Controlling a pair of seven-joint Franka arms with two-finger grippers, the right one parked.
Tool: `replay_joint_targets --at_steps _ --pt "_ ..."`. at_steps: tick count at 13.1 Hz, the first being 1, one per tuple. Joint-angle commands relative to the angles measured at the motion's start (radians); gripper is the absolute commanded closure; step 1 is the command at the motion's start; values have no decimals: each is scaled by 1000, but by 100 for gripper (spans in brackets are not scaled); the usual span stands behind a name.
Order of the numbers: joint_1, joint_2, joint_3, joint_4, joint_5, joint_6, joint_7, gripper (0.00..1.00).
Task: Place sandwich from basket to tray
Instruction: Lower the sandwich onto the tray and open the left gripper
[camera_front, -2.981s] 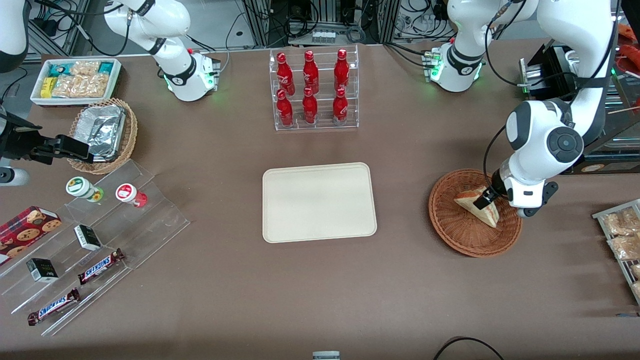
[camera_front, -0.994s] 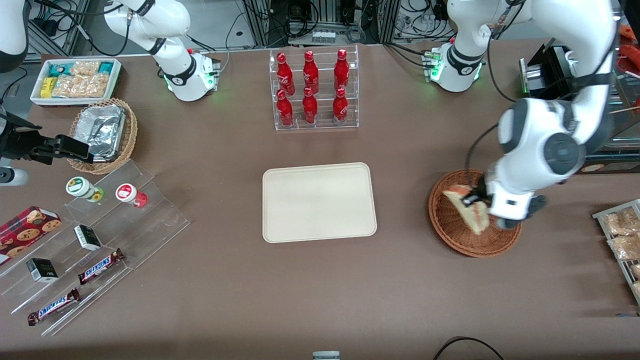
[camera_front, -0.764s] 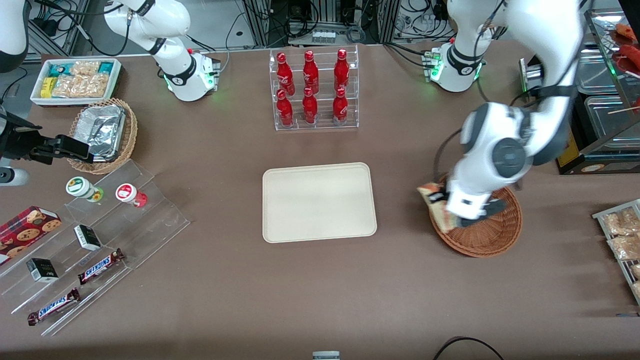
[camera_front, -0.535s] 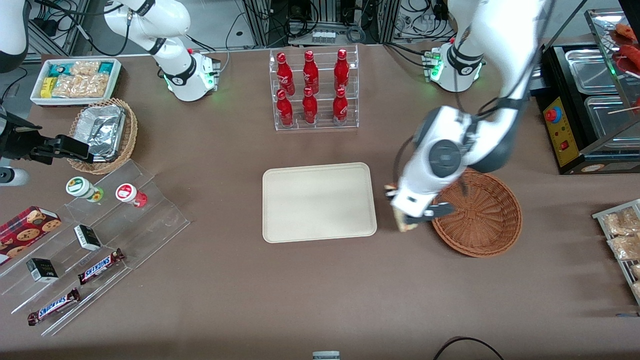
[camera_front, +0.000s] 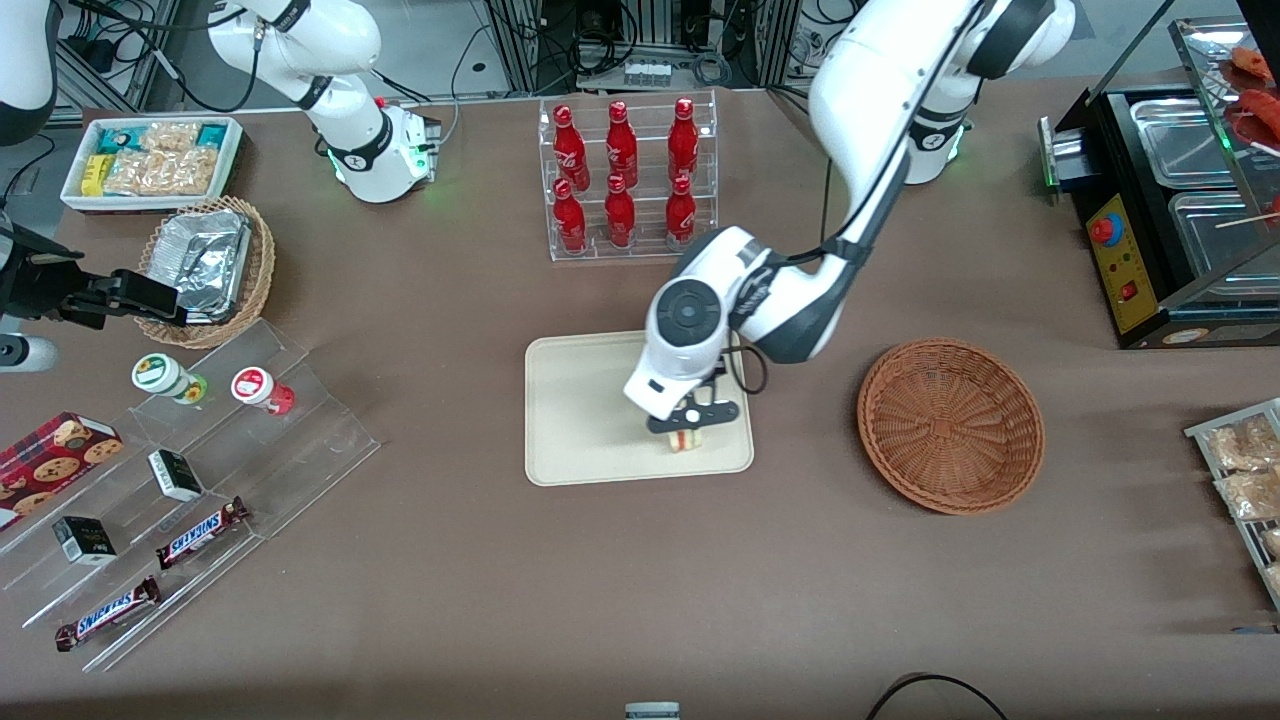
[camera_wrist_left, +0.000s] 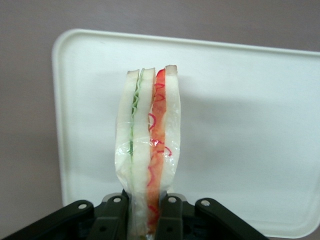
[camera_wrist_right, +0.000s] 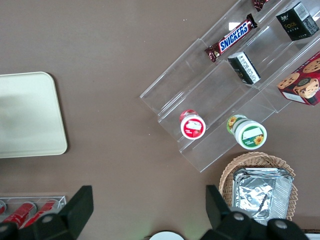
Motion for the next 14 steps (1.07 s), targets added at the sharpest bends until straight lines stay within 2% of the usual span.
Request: replay_joint_targets --at_steps 1,4,14 --pt "-53 48 12 79 -14 -12 -44 100" --pt "-76 68 14 103 -6 -12 -46 100" --pt "-119 67 17 53 5 -12 -46 100"
